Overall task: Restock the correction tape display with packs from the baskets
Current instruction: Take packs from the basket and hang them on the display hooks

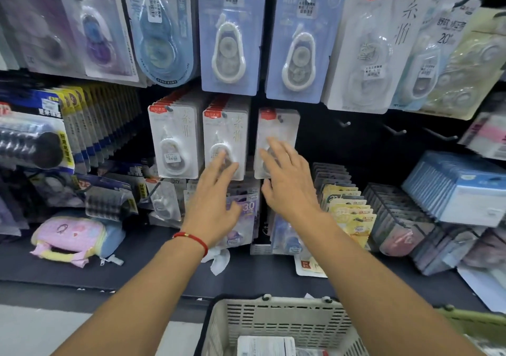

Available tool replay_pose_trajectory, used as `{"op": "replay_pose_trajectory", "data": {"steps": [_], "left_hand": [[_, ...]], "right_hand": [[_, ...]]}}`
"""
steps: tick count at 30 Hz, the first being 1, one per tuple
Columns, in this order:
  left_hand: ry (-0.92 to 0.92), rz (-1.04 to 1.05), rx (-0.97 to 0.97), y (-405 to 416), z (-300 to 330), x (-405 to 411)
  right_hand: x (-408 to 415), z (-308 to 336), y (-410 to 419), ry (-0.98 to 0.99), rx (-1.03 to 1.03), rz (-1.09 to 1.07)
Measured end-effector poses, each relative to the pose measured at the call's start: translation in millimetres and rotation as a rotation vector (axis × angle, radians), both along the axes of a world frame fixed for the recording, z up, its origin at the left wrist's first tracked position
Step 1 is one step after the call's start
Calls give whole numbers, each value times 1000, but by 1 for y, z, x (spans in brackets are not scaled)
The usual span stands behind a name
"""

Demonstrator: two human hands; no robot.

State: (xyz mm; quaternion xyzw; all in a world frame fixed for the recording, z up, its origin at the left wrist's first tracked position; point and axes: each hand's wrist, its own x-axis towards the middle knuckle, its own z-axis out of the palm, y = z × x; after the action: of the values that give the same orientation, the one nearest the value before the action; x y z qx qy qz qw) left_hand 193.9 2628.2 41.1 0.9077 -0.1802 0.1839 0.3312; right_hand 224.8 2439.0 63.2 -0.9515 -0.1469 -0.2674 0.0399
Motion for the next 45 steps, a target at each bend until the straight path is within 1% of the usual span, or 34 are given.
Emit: {"op": "replay_pose_trajectory", "data": {"steps": [2,7,9,12,15,17,18,20,21,24,26,28,30,31,33,35,36,38,40,42,43,45], "left_hand": [[-17,-6,39,2,-6,4],[-36,-19,83,9,-12,6],[-6,-28,101,10,-13,1],[72,-71,148,8,-19,-12],[125,-148,311,10,-36,-29],[188,-196,390,11,-53,-42],[223,-218,417,11,-64,-50],[296,-257,481,7,-89,-68],[331,-271,525,4,-104,-78],[444,-308,656,-4,-151,-108],[543,-326,667,-6,-181,-129],[633,-332,654,-7,-206,-148],[711,-327,633,-9,-223,-163],[746,-313,615,-11,-229,-169],[802,-258,568,-13,-238,-176],[839,-199,510,-17,-244,-180],[859,-167,470,-19,-246,-180],[927,-87,353,-25,-247,-180],[1023,23,192,-31,-246,-177],[1204,134,-20,-38,-243,-171],[1358,194,-195,-42,-242,-169],[1679,291,-716,-49,-240,-166]], "right_hand": [[18,3,-3,76,-14,-27],[47,11,-14,294,-53,-11],[45,10,-19,281,-48,22],[23,0,-27,187,-20,104],[-13,-27,-39,129,34,171],[-38,-52,-47,159,131,214],[-52,-67,-50,208,173,213],[-77,-101,-54,372,203,173],[-89,-121,-55,492,175,152],[-122,-189,-58,943,38,122],[-147,-239,-58,1186,-39,129],[-176,-288,-56,1356,-99,117],[-203,-326,-50,1434,-136,131],[-214,-341,-46,1439,-131,138],[-225,-357,-40,1362,-104,154],[-225,-359,-39,1244,-112,184],[-223,-355,-41,1224,-106,205],[-213,-341,-51,1248,16,203],[-200,-317,-65,1224,281,137],[-190,-288,-81,1160,591,63],[-187,-273,-88,1144,744,56],[-186,-252,-96,1138,987,66]]}}
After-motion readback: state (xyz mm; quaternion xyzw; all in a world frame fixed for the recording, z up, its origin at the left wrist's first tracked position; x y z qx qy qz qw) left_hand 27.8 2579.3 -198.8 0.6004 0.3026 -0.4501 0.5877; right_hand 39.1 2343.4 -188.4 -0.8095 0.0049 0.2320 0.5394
